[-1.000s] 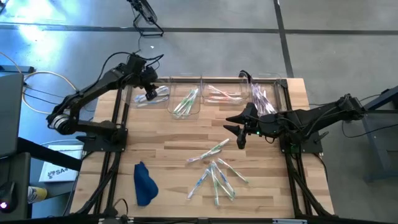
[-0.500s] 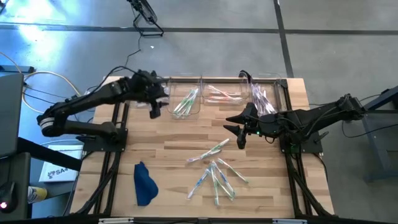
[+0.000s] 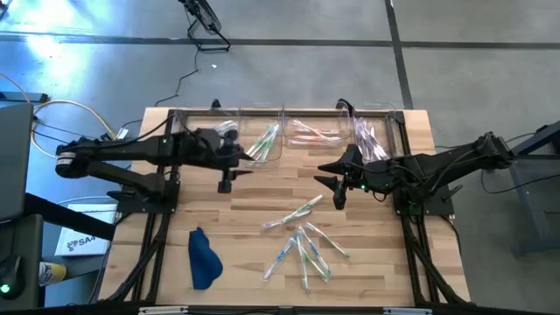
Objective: Pick & Place Toothbrushes
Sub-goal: Put the green toothbrush into the middle left transparent bin
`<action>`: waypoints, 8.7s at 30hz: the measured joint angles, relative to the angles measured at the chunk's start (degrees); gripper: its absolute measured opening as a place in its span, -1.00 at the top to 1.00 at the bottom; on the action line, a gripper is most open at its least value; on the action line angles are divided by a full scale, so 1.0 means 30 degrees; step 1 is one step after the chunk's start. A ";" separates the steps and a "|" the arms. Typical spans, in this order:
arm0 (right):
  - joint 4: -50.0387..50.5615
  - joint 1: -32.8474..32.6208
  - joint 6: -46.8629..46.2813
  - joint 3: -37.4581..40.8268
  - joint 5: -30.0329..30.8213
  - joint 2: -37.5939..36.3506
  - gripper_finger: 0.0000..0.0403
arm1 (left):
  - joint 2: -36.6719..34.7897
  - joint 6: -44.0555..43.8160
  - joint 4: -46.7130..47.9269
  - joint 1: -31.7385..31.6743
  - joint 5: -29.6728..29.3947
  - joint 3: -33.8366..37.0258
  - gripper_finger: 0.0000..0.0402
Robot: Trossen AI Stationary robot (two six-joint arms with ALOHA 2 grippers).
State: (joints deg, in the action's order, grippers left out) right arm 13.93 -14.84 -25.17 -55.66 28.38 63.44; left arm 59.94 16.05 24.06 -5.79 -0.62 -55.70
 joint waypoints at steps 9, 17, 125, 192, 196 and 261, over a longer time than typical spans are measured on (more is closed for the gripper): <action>0.0000 -0.0004 -0.0007 0.0000 0.0000 0.0000 0.24 | 0.0013 0.0044 -0.2788 0.1959 -0.0022 0.0000 0.17; 0.0007 -0.0003 -0.0007 0.0000 0.0000 0.0000 0.24 | 0.0313 0.0044 -0.4909 0.2897 -0.0064 -0.0029 0.17; 0.7606 -0.4936 -1.6757 0.0007 -0.7784 0.8342 0.24 | 0.3257 -0.2463 -0.7981 0.4564 -0.1712 -0.0015 0.17; 0.4800 -0.7711 -1.5540 0.1362 -0.5957 1.0901 0.24 | 0.3257 -0.3497 -0.6684 0.4564 -0.1719 -0.0015 0.17; 0.4702 -0.7892 -1.5674 0.1349 -0.5996 1.1594 0.24 | 0.3257 -0.3497 -0.6684 0.4571 -0.1719 -0.0015 0.17; -0.3785 -0.7106 -0.6094 0.1362 0.2955 0.3060 0.93 | 0.3472 -0.8943 -1.6125 0.4564 -0.2393 -0.0015 0.17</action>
State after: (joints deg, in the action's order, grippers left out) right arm 2.58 -36.16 -43.45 -51.57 37.24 72.62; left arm 70.36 -10.78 -24.31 7.90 -7.80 -55.75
